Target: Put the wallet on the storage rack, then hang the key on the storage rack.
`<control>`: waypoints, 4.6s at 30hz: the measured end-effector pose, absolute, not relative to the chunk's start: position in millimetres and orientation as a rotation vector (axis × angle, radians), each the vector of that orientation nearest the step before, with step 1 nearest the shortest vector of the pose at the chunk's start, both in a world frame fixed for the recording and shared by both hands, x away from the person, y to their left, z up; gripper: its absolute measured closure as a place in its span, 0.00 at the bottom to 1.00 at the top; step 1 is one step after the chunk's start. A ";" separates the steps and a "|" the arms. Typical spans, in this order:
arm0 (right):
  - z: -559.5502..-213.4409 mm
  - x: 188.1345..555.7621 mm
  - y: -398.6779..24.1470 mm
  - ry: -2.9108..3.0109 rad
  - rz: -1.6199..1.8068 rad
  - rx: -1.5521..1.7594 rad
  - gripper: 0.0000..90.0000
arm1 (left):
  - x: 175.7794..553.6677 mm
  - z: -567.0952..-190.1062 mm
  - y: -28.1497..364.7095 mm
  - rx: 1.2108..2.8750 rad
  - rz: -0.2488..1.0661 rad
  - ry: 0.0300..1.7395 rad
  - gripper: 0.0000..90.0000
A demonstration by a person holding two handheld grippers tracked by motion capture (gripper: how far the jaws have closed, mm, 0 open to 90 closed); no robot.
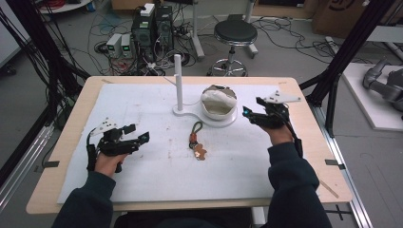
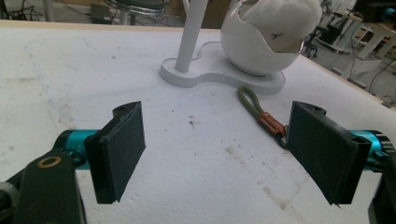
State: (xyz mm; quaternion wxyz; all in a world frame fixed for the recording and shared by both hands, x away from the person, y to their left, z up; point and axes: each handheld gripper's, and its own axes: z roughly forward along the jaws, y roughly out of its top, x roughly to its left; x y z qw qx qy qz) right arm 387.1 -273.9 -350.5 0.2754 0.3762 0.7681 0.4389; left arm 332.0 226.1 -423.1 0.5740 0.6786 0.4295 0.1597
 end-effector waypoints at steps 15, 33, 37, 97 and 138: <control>-399.3 351.2 -305.3 2.195 1.084 1.129 0.28 | 330.0 -423.9 223.6 1.622 0.427 1.033 0.22; -406.7 343.2 -310.6 2.160 1.080 1.149 0.28 | 330.3 -426.2 205.3 1.643 0.369 1.010 0.22; -407.6 340.6 -309.3 2.146 1.083 1.128 0.28 | 327.8 -422.6 197.9 1.603 0.365 1.000 0.22; -404.8 340.1 -310.9 2.117 1.110 1.139 0.31 | 370.4 -424.7 101.0 1.856 0.336 1.060 0.79; -404.1 340.3 -311.0 2.112 1.118 1.139 0.31 | 413.3 -328.6 140.4 1.691 0.572 1.048 0.77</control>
